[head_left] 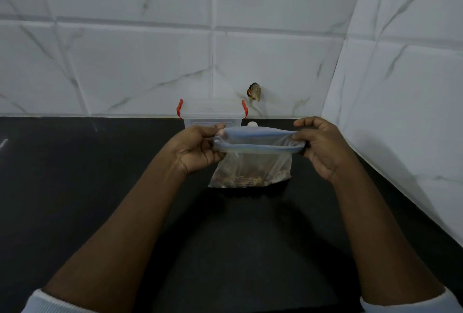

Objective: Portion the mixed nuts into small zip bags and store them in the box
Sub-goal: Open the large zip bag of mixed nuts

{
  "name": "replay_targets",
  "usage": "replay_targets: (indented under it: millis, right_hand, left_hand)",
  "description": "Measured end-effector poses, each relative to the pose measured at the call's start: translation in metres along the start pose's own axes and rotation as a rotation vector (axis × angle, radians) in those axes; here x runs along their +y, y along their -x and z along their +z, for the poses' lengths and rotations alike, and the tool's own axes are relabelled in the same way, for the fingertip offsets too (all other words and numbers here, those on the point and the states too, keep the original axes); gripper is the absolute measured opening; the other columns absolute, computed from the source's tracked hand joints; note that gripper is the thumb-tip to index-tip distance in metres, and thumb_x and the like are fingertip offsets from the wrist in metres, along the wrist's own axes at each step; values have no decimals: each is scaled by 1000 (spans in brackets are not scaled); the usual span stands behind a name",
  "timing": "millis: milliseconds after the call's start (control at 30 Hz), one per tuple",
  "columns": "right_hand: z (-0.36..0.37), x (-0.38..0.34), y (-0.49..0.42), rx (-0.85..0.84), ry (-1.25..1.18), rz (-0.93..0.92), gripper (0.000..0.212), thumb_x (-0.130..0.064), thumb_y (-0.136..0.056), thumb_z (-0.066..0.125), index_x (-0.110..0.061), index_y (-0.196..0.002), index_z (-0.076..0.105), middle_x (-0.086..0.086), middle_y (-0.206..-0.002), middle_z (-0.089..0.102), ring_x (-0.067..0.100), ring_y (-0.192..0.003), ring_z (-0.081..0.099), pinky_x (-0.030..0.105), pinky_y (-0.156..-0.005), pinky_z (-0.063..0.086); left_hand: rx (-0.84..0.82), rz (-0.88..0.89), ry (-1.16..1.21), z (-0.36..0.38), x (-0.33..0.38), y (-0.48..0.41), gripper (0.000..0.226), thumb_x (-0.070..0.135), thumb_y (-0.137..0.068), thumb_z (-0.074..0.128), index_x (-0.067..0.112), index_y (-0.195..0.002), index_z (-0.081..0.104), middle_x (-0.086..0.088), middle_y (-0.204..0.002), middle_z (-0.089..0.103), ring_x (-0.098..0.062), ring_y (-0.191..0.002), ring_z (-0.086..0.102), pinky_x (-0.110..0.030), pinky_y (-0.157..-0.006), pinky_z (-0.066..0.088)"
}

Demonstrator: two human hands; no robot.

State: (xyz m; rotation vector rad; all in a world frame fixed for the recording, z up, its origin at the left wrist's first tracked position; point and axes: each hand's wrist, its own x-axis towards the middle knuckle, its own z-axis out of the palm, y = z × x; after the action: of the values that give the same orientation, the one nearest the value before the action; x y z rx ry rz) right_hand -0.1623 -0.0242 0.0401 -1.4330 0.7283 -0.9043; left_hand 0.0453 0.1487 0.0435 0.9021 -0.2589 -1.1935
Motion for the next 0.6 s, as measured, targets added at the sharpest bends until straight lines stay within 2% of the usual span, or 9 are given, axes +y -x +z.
replay_targets:
  millis: [33,100,167,233,300,433,533,600]
  right_hand:
    - [0,-1,0,23,13,-15,26,10,-87,64,-13,-99,66,13,-102,64,26,-92,67,33,-67,58]
    - [-1,-1,0,90,108,-72,24,8,-87,66,-14,-96,66,12,-101,68,27,-91,70,34,-69,60]
    - [-2,-2,1,123,219,-130,20,4,-88,69,-15,-95,67,11,-96,71,26,-86,72,33,-68,60]
    - [-4,-2,3,132,277,-158,17,2,-89,68,-14,-92,68,11,-92,71,25,-81,72,30,-65,58]
    - [-5,-4,5,150,327,-172,15,1,-89,68,-14,-91,68,11,-91,70,24,-78,72,29,-65,59]
    - [-4,-7,10,177,443,-219,14,-4,-89,69,-18,-88,69,8,-84,69,24,-75,69,33,-67,60]
    - [-3,-6,14,194,548,-281,15,-7,-90,68,-21,-86,70,2,-80,70,21,-76,70,37,-69,63]
    - [-3,-9,15,203,569,-300,14,-8,-90,69,-21,-86,70,0,-80,70,19,-77,70,37,-70,63]
  left_hand:
    - [22,-20,52,2,-1,1,18,2,-95,58,-1,-112,65,-16,-96,67,-17,-91,59,-32,-104,47]
    - [59,30,-21,5,-2,3,20,5,-95,61,-1,-115,62,-20,-105,66,-20,-90,61,-31,-94,52]
    - [93,153,-287,9,-2,4,22,11,-95,64,5,-116,63,-19,-114,66,-26,-94,62,-36,-87,55]
    - [107,252,-536,10,0,4,26,9,-92,68,7,-118,64,-15,-119,64,-30,-104,62,-47,-94,55]
    - [125,307,-712,10,1,5,28,3,-87,72,9,-113,67,-14,-119,64,-31,-108,63,-52,-93,56]
    - [153,423,-884,7,0,6,14,3,-87,74,12,-98,74,-10,-104,73,-25,-98,69,-37,-79,63]
    - [250,684,-1167,6,-2,9,8,17,-92,73,16,-98,78,3,-91,75,-13,-82,71,-23,-70,60]
    - [322,826,-1354,4,-2,8,12,24,-94,71,18,-102,79,7,-89,74,-8,-79,68,-22,-73,57]
